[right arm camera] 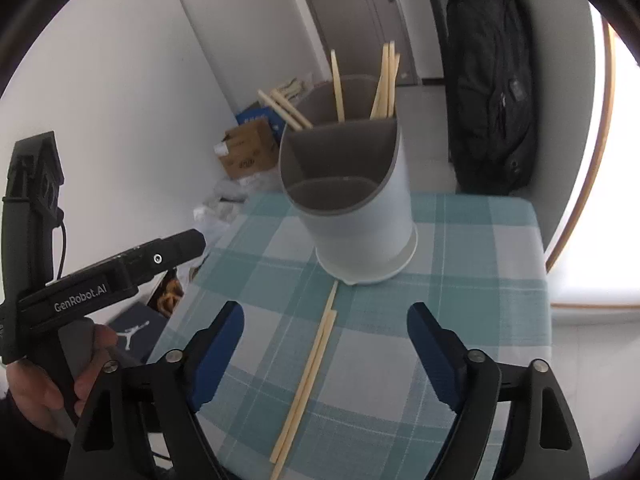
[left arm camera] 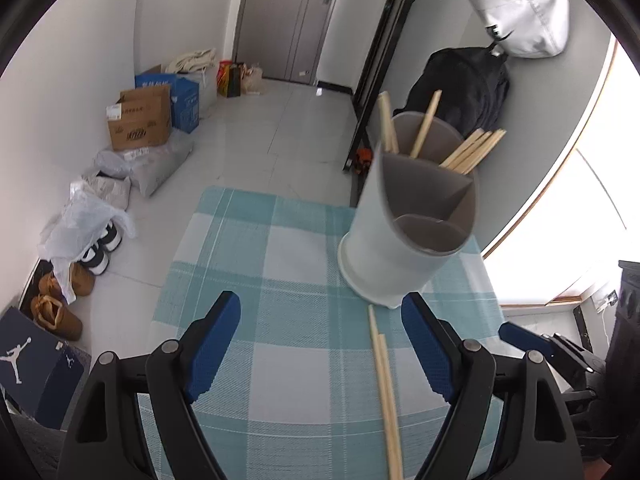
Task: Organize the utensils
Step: 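Lower both open grippers toward the remaining chopsticks beside the caddy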
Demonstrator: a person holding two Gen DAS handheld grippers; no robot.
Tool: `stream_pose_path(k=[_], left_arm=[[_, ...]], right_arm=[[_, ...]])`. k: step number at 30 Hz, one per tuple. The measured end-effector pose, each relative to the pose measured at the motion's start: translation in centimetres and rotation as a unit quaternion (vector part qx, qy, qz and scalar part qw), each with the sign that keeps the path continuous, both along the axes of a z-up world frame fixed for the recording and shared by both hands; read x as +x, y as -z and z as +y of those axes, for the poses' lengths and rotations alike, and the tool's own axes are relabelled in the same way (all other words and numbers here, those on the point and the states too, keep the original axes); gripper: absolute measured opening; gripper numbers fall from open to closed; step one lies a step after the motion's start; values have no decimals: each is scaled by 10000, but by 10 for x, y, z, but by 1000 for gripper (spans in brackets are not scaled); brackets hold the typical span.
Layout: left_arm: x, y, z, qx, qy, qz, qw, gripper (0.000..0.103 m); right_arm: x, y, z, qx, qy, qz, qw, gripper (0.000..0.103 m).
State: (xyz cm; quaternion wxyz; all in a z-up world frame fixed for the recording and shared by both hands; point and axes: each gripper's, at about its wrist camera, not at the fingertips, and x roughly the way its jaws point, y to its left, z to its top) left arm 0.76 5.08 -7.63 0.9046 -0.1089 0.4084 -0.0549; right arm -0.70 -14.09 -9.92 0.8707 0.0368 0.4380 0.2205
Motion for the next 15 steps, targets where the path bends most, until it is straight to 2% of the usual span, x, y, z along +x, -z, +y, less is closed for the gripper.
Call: stream_pose_path(k=[1, 2, 6, 12, 15], left_arm=[[2, 3, 4, -54, -40, 75, 9999, 79], [3, 4, 8, -111, -81, 108, 9998, 79], [5, 8, 19, -192, -219, 217, 9993, 79], [7, 14, 29, -302, -276, 401, 9984, 79], [10, 18, 33, -338, -318, 500, 9977, 79]], right_arm=[[5, 8, 4, -78, -18, 176, 9998, 67], [11, 17, 8, -90, -89, 358, 9993, 60], [26, 42, 18, -220, -143, 828, 9962, 43], [41, 61, 34, -632, -247, 1097, 9916, 38], [48, 67, 44, -1035, -222, 1110, 9882, 35]])
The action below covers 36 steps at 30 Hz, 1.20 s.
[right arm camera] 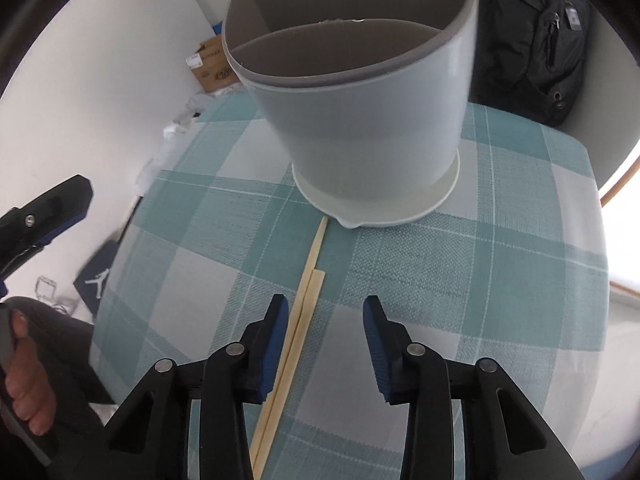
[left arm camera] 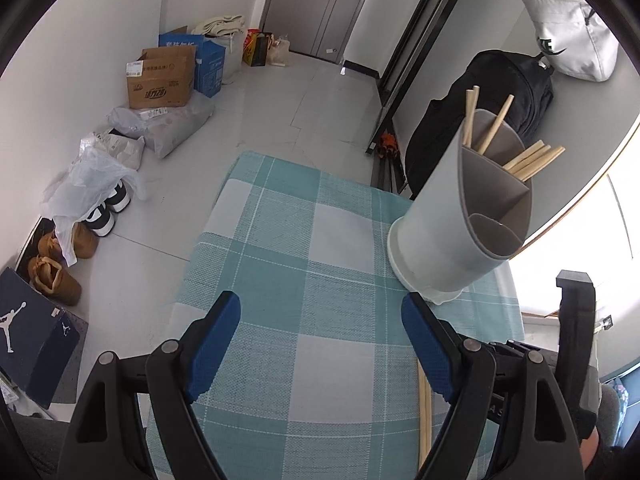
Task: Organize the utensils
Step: 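Lower both open grippers toward the remaining chopsticks beside the caddy, then grasp a chopstick with the right gripper while the left gripper grasps another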
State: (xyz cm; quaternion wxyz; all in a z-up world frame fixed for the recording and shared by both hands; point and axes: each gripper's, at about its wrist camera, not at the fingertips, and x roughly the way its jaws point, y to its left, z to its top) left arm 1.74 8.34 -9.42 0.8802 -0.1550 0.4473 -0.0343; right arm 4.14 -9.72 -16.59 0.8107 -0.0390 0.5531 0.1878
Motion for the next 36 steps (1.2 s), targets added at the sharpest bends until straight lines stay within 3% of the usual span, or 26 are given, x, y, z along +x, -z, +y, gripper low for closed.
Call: stream_pose_path(k=[8, 10, 18, 27, 36], left_arm=[[1, -1, 11, -97, -176, 90, 9998, 79], [1, -2, 10, -111, -166, 71, 9998, 79], [1, -2, 21, -302, -234, 114, 9992, 79], [1, 0, 26, -457, -322, 205, 9982, 79], [1, 2, 32, -502, -384, 250, 9977, 79]], right_arm=[[4, -3, 11, -662, -72, -46, 9978, 25], [2, -2, 14, -806, -151, 18, 9966, 14], [-3, -14, 4, -459, 18, -43, 9989, 14], [-2, -11, 0, -422, -78, 168, 9989, 14], [7, -11, -3, -734, -62, 304, 9968, 14]])
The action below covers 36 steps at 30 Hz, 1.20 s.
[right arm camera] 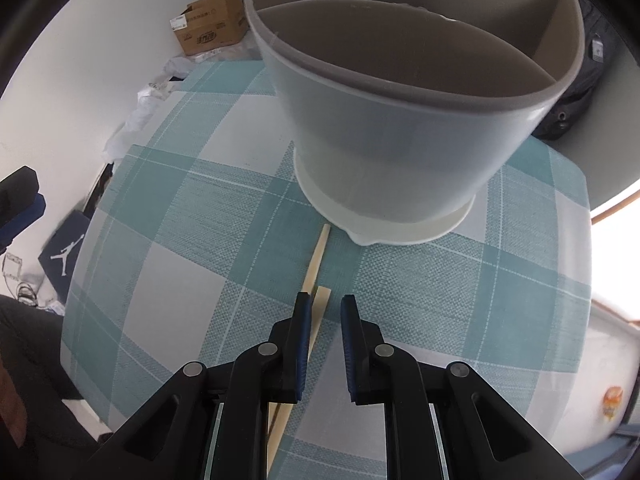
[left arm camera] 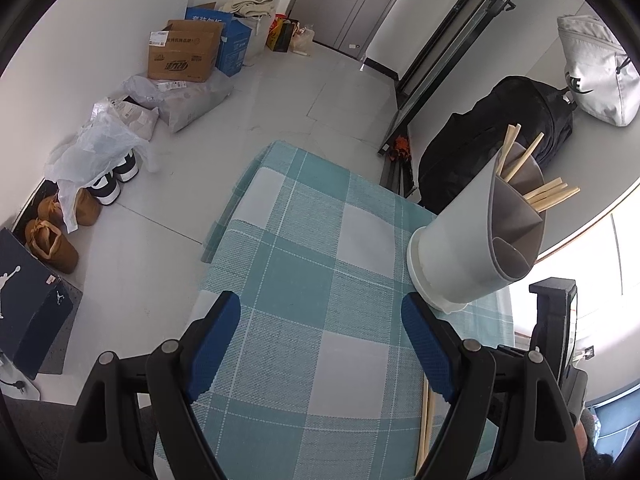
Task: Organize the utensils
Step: 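Grasp a chopstick with the right gripper while the left gripper grasps another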
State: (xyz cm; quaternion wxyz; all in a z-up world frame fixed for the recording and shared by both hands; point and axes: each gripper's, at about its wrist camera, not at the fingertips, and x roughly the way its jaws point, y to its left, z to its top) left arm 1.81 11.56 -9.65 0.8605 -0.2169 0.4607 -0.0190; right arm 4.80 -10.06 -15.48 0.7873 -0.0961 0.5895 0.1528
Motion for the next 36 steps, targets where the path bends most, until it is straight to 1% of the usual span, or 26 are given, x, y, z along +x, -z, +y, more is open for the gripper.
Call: stream_pose_path(k=[2, 5, 6, 10, 11, 12, 13, 15, 18, 22, 24, 27, 29, 31, 33, 35, 36], left_arm=[[0, 1, 2, -41, -23, 15, 10000, 79], [2, 1, 1, -62, -32, 28, 10000, 79], [2, 1, 1, -59, -31, 28, 10000, 79], [2, 2, -1, -9, 9, 54, 10000, 79], [2, 3, 0, 10, 14, 67, 10000, 79], [2, 4, 0, 37, 9, 83, 10000, 79], [2, 4, -1, 69, 6, 105, 9999, 79], [2, 6, -1, 133, 16, 152, 9998, 79], [3, 8, -5, 299, 41, 217, 9993, 79], [3, 13, -22, 489, 325, 323, 9977, 79], [4, 14, -32, 498, 550, 402, 9964, 79], [6, 14, -56, 569, 945, 431, 9930, 79], [8, 14, -77, 832, 1242, 415, 9879, 79], [12, 18, -94, 1026, 1448, 481, 9830, 79], [15, 22, -105, 1021, 1575, 568, 9806, 79], [19, 25, -113, 1007, 1629, 680, 9791, 79], [21, 25, -115, 1008, 1639, 714, 9787, 79]], right_arm=[[0, 0, -2, 77, 34, 14, 10000, 14], [-2, 0, -5, 46, 33, 28, 10000, 14], [-1, 1, -1, 23, 25, 44, 10000, 17], [-3, 3, 15, -129, -92, -130, 9998, 17], [-2, 4, 17, -131, -90, -163, 9997, 16], [-2, 5, 19, -109, -78, -204, 9997, 12], [-3, 5, 17, -67, -56, -227, 9997, 7], [-5, 3, 10, 56, -4, -288, 9996, 4], [-6, 0, 4, 269, 105, -503, 9983, 4], [-13, -21, -30, 862, 424, -875, 9915, 4], [-19, -31, -50, 1203, 640, -1042, 9852, 4], [-28, -44, -81, 1842, 1025, -1257, 9694, 4], [-34, -53, -108, 2416, 1371, -1380, 9507, 4], [-32, -59, -117, 2693, 1632, -1494, 9373, 4], [-35, -62, -138, 3077, 1914, -1536, 9193, 4], [-36, -60, -154, 3293, 2173, -1555, 9056, 4], [-33, -57, -156, 3413, 2337, -1548, 8972, 4]])
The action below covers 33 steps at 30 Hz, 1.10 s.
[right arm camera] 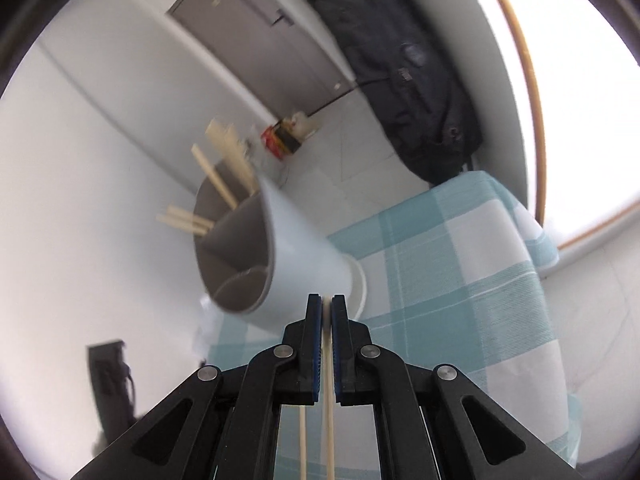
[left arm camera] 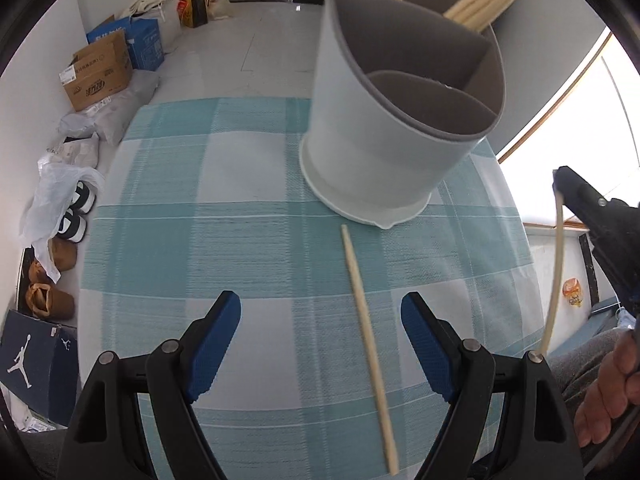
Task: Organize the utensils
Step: 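Grasp a chopstick with the right gripper while the left gripper grasps another, then lift both held chopsticks up over the caddy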
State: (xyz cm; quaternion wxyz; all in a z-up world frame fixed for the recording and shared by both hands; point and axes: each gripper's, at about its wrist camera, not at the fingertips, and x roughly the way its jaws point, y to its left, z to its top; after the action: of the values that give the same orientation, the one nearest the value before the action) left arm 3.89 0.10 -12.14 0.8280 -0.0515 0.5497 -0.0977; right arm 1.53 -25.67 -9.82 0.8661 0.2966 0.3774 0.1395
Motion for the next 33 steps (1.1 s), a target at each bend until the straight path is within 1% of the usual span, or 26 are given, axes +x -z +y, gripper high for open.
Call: stream_pose_path(k=[2, 4, 6, 7, 9, 10, 11, 12, 14, 16, 19, 21, 22, 24, 25, 26, 29, 31, 33], left_arm=[[4, 3, -6, 70, 40, 92, 9999, 79], [8, 8, -14, 274, 60, 189, 9994, 70], [8, 16, -21, 489, 80, 336, 9982, 52], [7, 21, -24, 616, 96, 425, 9972, 41], [4, 26, -29, 762, 160, 475, 9958, 31], [-1, 24, -32, 928, 192, 322, 9950, 30], [-5, 24, -36, 1055, 295, 255, 9937, 23], [-7, 22, -39, 1083, 373, 209, 9932, 12], [-13, 22, -44, 1159, 575, 190, 9914, 3], [-19, 21, -44, 1175, 731, 141, 9903, 2], [-32, 21, -40, 1048, 1161, 88, 9877, 2], [-37, 20, -34, 944, 1408, 133, 9854, 2], [-38, 20, -28, 890, 1472, 188, 9849, 2], [-36, 17, -20, 771, 1424, 289, 9864, 2], [-34, 17, -15, 648, 1433, 393, 9868, 2], [-32, 17, -13, 636, 1403, 458, 9870, 3], [-25, 14, -13, 673, 1368, 445, 9873, 11], [-22, 11, -18, 749, 1374, 365, 9870, 25], [-19, 10, -23, 836, 1429, 309, 9857, 32]], right_arm=[[4, 5, -9, 198, 229, 83, 9995, 4], [6, 7, -20, 299, 459, 119, 9984, 4], [4, 6, -29, 314, 610, 101, 9976, 4], [3, 4, -34, 286, 688, 77, 9972, 4], [1, 2, -41, 262, 846, 7, 9961, 4], [-1, 0, -44, 214, 904, -18, 9957, 4], [-2, -2, -46, 189, 963, -47, 9952, 4], [-3, -1, -47, 210, 980, -61, 9949, 4], [-3, 0, -50, 244, 1002, -36, 9947, 4], [-2, 2, -50, 277, 982, 23, 9948, 4], [-3, 3, -51, 314, 985, 101, 9946, 4], [-6, 3, -51, 340, 972, 124, 9946, 4], [-6, 3, -50, 343, 958, 126, 9947, 4], [-7, 2, -48, 325, 932, 111, 9951, 4], [-7, 1, -47, 318, 918, 95, 9952, 4], [-7, 1, -47, 323, 914, 78, 9953, 4], [-7, 0, -47, 323, 916, 50, 9953, 4], [-7, 0, -48, 329, 926, 43, 9951, 4], [-8, 1, -50, 346, 947, 43, 9949, 4]])
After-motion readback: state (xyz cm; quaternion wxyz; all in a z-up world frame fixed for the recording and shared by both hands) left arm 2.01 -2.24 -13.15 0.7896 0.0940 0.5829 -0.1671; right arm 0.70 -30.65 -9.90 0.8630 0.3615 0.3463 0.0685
